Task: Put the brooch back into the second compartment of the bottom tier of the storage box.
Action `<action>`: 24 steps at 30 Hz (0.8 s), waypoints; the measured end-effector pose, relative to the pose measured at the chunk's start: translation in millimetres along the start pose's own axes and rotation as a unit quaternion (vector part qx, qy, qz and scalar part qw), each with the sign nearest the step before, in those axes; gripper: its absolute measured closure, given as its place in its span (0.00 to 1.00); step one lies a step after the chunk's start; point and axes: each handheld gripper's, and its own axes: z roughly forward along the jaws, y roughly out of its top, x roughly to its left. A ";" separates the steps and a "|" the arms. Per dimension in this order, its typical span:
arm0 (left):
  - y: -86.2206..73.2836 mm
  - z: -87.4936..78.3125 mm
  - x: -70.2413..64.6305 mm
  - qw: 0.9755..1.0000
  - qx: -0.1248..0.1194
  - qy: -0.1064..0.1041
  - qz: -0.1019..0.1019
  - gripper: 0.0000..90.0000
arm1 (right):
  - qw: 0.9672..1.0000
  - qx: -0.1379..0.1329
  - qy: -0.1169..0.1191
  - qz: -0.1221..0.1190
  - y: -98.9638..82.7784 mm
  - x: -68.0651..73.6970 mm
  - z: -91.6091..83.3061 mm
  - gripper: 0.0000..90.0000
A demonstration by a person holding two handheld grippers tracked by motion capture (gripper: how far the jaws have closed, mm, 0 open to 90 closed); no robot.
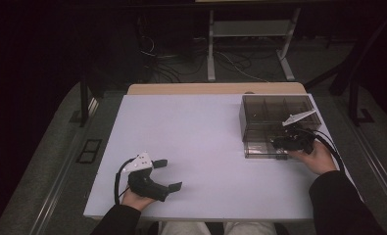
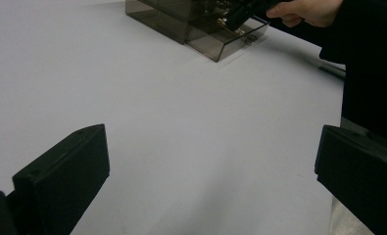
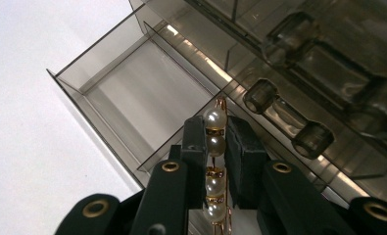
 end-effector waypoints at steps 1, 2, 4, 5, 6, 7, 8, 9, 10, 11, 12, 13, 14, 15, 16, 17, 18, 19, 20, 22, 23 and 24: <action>0.0 0.0 0.0 1.000 0.000 0.000 0.000 0.00 | 1.000 0.000 0.002 0.000 -0.3 -0.2 0.9 0.87; 0.0 0.0 0.1 1.000 0.000 0.000 0.000 0.00 | 1.000 0.002 0.004 0.001 -0.5 0.0 1.8 0.87; 0.0 -0.1 0.1 1.000 0.000 0.000 0.000 0.00 | 1.000 0.005 0.002 -0.001 -0.5 0.2 4.3 0.87; 0.0 -0.2 0.1 1.000 0.000 0.000 0.000 0.00 | 1.000 0.005 0.003 -0.002 -0.5 0.4 5.4 0.87; 0.0 -0.2 0.1 1.000 -0.001 0.000 0.000 0.00 | 1.000 0.005 0.003 -0.001 -0.4 0.6 6.2 0.87; 0.0 -0.2 0.1 1.000 -0.001 0.000 0.000 0.00 | 1.000 0.005 0.003 -0.001 -0.4 0.7 6.9 0.87; 0.0 -0.2 0.2 1.000 -0.001 0.000 0.000 0.00 | 1.000 0.005 0.003 0.001 -0.3 0.7 7.3 0.86; 0.0 -0.2 0.2 1.000 -0.001 0.000 0.000 0.00 | 1.000 0.005 0.006 0.002 -0.3 0.7 7.4 0.86; 0.0 -0.3 0.2 1.000 -0.001 0.000 0.000 0.00 | 1.000 0.005 0.007 0.003 -0.3 0.7 7.4 0.86; 0.0 -0.3 0.1 1.000 -0.001 0.000 0.000 0.00 | 1.000 0.004 0.008 0.005 -0.3 0.8 7.2 0.86; 0.0 -0.3 0.1 1.000 -0.001 0.000 0.000 0.00 | 1.000 0.003 0.009 0.008 -0.4 1.0 6.6 0.84; 0.0 -0.2 0.2 1.000 -0.001 0.000 0.000 0.00 | 1.000 0.000 0.009 0.008 -0.6 0.8 5.8 0.83; 0.0 -0.1 0.2 1.000 0.000 0.000 0.000 0.00 | 1.000 -0.002 0.010 0.011 -0.7 0.9 5.0 0.82; -0.1 -0.1 0.1 1.000 0.000 0.000 0.000 0.00 | 1.000 -0.004 0.009 0.012 -0.7 0.9 4.2 0.81; 0.0 0.0 0.0 1.000 0.000 -0.001 0.000 0.00 | 1.000 -0.005 0.010 0.013 -0.9 0.4 3.5 0.81; 0.0 0.0 0.0 1.000 0.000 -0.001 0.001 0.00 | 1.000 -0.007 0.010 0.016 -1.2 0.4 2.8 0.79; -0.1 0.0 -0.1 1.000 0.000 -0.001 0.000 0.00 | 1.000 -0.008 0.010 0.018 -1.4 0.5 2.0 0.78; -0.1 0.0 0.0 1.000 0.000 0.000 0.000 0.00 | 1.000 -0.009 0.009 0.021 -1.6 0.8 1.0 0.76; -0.1 -0.1 0.1 1.000 0.000 0.000 0.000 0.00 | 1.000 -0.011 0.008 0.022 -1.6 0.9 -0.1 0.75; -0.2 -0.2 0.2 1.000 -0.001 0.000 -0.001 0.00 | 1.000 -0.014 0.009 0.026 -1.3 1.8 -3.0 0.71; -0.3 -0.3 0.2 1.000 -0.001 -0.001 -0.001 0.00 | 0.999 -0.018 0.011 0.028 -1.1 2.0 -4.9 0.69; -0.3 -0.4 0.2 1.000 -0.001 -0.001 0.000 0.00 | 0.999 -0.023 0.013 0.031 -1.2 2.3 -6.8 0.68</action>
